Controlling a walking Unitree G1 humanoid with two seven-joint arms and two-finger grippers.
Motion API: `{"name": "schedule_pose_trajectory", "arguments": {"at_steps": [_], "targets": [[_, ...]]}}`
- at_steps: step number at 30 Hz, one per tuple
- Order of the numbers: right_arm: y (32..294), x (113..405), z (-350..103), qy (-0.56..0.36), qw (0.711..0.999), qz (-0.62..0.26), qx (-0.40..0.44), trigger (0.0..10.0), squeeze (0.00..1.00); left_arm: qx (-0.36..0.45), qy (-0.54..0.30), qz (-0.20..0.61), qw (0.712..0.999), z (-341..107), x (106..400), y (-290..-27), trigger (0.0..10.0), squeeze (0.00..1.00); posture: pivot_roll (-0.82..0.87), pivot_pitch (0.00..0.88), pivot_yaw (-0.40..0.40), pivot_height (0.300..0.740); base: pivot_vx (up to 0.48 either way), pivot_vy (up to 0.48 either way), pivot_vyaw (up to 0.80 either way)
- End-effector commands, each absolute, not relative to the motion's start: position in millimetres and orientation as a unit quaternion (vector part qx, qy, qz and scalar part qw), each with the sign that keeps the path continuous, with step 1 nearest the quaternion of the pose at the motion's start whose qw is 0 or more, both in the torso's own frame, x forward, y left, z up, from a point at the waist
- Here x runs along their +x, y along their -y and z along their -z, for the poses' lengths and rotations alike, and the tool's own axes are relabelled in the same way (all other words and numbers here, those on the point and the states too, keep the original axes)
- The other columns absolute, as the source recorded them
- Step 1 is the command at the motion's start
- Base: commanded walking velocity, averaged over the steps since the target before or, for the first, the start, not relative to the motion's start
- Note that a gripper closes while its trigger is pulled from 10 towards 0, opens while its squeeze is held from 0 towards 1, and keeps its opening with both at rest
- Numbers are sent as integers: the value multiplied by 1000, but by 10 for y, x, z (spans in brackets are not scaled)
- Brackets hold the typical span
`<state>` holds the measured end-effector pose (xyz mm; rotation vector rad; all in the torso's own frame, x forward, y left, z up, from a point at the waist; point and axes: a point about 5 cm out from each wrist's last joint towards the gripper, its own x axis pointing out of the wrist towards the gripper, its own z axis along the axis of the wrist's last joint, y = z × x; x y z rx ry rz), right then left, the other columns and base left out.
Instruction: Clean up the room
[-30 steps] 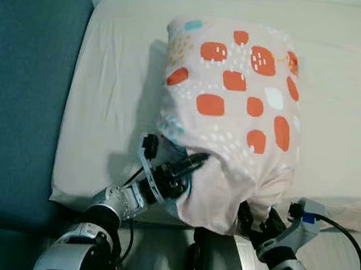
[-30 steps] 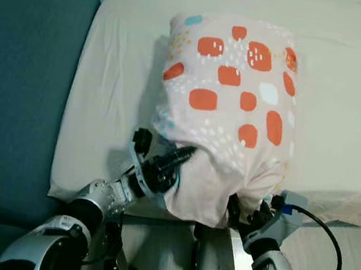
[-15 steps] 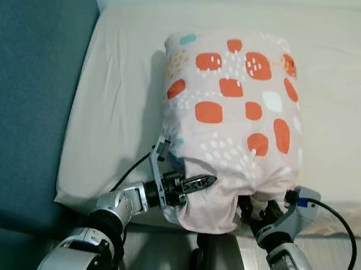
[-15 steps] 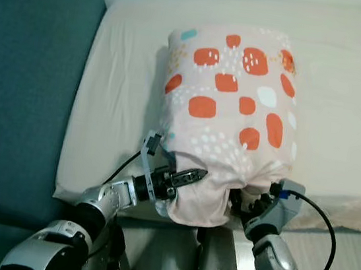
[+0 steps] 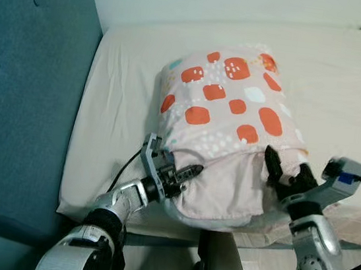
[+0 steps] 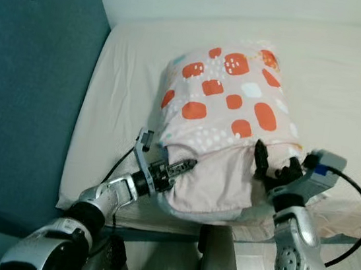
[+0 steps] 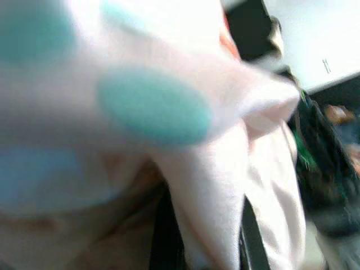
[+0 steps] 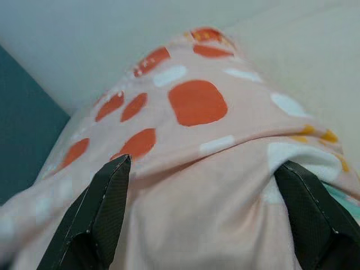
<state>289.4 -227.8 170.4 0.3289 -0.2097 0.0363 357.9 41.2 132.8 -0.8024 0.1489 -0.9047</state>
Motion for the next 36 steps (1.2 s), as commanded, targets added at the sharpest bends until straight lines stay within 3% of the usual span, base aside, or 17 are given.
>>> {"name": "schedule_pose_trajectory", "arguments": {"at_steps": [1, 2, 4, 5, 7, 12, 14, 17, 20, 24, 28, 29, 36], "targets": [[2246, 2905, -1702, 108, 980, -23, 165, 10000, 0, -386, -41, 391, 834, -1504, 3676, -316, 0, 0, -281, 182, 94, 580, 0, 0, 0], [2216, 2911, -1715, 110, 979, -26, 167, 10000, 0, -373, -24, 341, 863, -1631, 3805, -439, 0, 0, -286, 179, 95, 580, 0, 0, 0], [2196, 2916, -1724, 112, 979, -28, 168, 10000, 0, -365, -12, 305, 880, -1718, 3883, -524, 0, 0, -286, 179, 95, 580, 0, 0, 0], [2156, 2918, -1723, 112, 979, -32, 168, 10000, 0, -341, -2, 258, 904, -1824, 3979, -674, 0, 0, -293, 183, 98, 580, 0, 0, 0], [2150, 2918, -1721, 111, 979, -32, 168, 10000, 0, -336, 0, 251, 908, -1840, 3993, -699, 0, 0, -293, 183, 98, 580, 0, 0, 0], [2098, 2895, -1712, 112, 979, -32, 168, 10000, 0, -188, -21, 225, 956, -1837, 4042, -817, 0, 0, -310, 203, 106, 580, 0, 0, 0], [2094, 2891, -1710, 112, 979, -31, 168, 10000, 0, -164, -26, 222, 961, -1821, 4043, -829, 0, 0, -310, 203, 106, 580, 0, 0, 0], [2095, 2867, -1700, 112, 979, -28, 168, 10000, 0, -98, -48, 112, 988, -1742, 4088, -1241, 0, 0, -316, 214, 112, 580, 0, 0, 0], [2094, 2859, -1701, 112, 979, -26, 168, 10000, 0, -91, -54, 64, 992, -1713, 4089, -1438, 0, 0, -318, 219, 113, 580, 0, 0, 0], [2100, 2845, -1699, 111, 979, -22, 168, 10000, 0, -75, -68, -52, 993, -1595, 4010, -1997, 0, 0, -309, 224, 105, 580, 0, 0, 0], [2100, 2846, -1693, 110, 979, -22, 168, 10000, 0, -66, -73, -77, 992, -1553, 3968, -2147, 0, 0, -306, 224, 103, 580, 0, 0, 0], [2091, 2856, -1686, 108, 979, -22, 169, 10000, 0, -42, -84, -124, 988, -1449, 3863, -2414, 0, 0, -291, 224, 95, 580, 0, 0, 0], [2052, 2879, -1683, 106, 979, -27, 173, 10000, 0, -6, -110, -204, 973, -1218, 3636, -2772, 0, 0, -277, 223, 89, 580, 0, 0, 0]]}}
